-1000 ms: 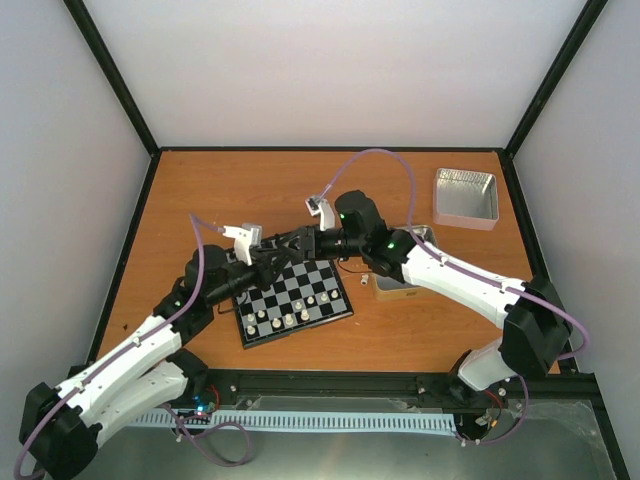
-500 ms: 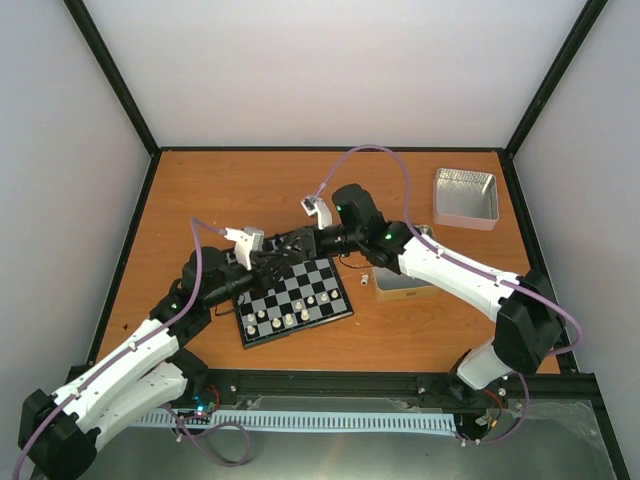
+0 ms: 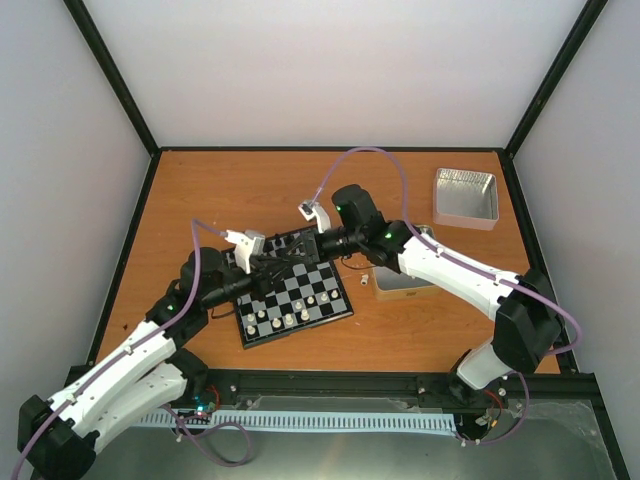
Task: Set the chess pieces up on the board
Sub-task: Place the chess piece on the chessboard, then pick up the chess piece at the center of the board, then place the chess piece on the chessboard.
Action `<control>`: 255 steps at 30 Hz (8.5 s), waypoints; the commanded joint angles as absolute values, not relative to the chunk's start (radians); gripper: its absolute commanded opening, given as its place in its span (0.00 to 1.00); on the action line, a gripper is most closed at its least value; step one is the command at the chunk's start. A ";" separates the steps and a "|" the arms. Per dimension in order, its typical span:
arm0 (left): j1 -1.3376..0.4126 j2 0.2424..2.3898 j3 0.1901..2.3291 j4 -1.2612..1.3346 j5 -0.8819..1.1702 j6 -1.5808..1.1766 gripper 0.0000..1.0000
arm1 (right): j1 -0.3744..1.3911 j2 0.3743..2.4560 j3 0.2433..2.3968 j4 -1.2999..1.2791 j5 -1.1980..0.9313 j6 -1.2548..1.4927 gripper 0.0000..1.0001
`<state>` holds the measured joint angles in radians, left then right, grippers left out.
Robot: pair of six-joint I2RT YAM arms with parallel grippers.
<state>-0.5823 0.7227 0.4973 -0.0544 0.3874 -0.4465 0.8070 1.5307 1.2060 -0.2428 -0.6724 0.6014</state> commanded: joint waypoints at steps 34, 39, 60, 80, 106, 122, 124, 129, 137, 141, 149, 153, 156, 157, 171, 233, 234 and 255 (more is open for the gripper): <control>-0.577 0.417 0.722 -0.646 -0.496 -0.609 0.62 | 1.176 1.905 1.219 -0.144 0.013 0.159 0.05; -0.577 0.422 0.716 -0.640 -0.485 -0.608 0.62 | 1.178 1.920 1.236 -0.167 0.016 0.154 0.06; -0.577 0.429 0.709 -0.635 -0.477 -0.604 0.62 | 1.177 1.960 1.268 -0.249 -0.008 0.157 0.14; -0.576 0.431 0.706 -0.633 -0.465 -0.602 0.62 | 1.094 1.795 1.333 -0.408 0.194 0.414 0.33; -0.576 0.482 0.705 -0.602 -0.390 -0.563 0.66 | 0.868 1.787 1.107 -0.680 0.496 0.870 0.31; -0.577 0.502 0.706 -0.599 -0.396 -0.562 0.66 | 0.847 1.847 1.056 -0.615 0.418 0.898 0.29; -0.577 0.502 0.706 -0.601 -0.396 -0.561 0.66 | 0.839 1.848 1.044 -0.598 0.403 0.895 0.28; -0.577 0.501 0.704 -0.599 -0.396 -0.563 0.66 | 0.832 1.856 1.040 -0.574 0.392 0.877 0.26; -0.577 0.508 0.703 -0.591 -0.376 -0.566 0.66 | 0.831 1.794 1.021 -0.526 0.372 0.819 0.09; -0.576 0.525 0.691 -0.570 -0.316 -0.607 0.67 | 0.832 1.690 0.993 -0.443 0.342 0.724 0.09; -0.576 0.648 0.648 -0.397 -0.009 -0.768 0.71 | 0.827 1.449 0.939 -0.203 0.045 0.477 0.09; -0.575 0.727 0.711 -0.305 0.233 -0.849 0.76 | 0.822 1.330 0.895 -0.068 -0.215 0.420 0.09; -0.575 0.733 0.734 -0.247 0.315 -0.887 0.77 | 0.816 1.260 0.861 0.019 -0.359 0.427 0.09; -0.575 0.732 0.737 -0.234 0.328 -0.895 0.79 | 0.811 1.248 0.858 0.041 -0.405 0.430 0.09; -0.573 0.765 0.732 -0.065 0.551 -1.047 0.70 | 0.804 1.212 0.831 0.203 -0.759 0.315 0.08; -0.574 0.814 0.772 -0.326 0.329 -0.661 0.01 | 0.791 1.182 0.839 0.143 -0.465 0.356 0.62; -0.574 0.808 0.767 -0.323 0.334 -0.621 0.01 | 0.786 1.167 0.831 0.141 -0.423 0.376 0.63; -0.923 1.058 0.700 -0.168 0.179 -0.302 0.01 | 0.624 1.211 0.809 -0.298 0.274 0.743 0.64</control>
<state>-0.8406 0.9985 0.6712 -0.2020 0.2714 -0.4202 0.6605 1.2079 0.8410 -0.2710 0.2359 0.6678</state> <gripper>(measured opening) 0.076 0.639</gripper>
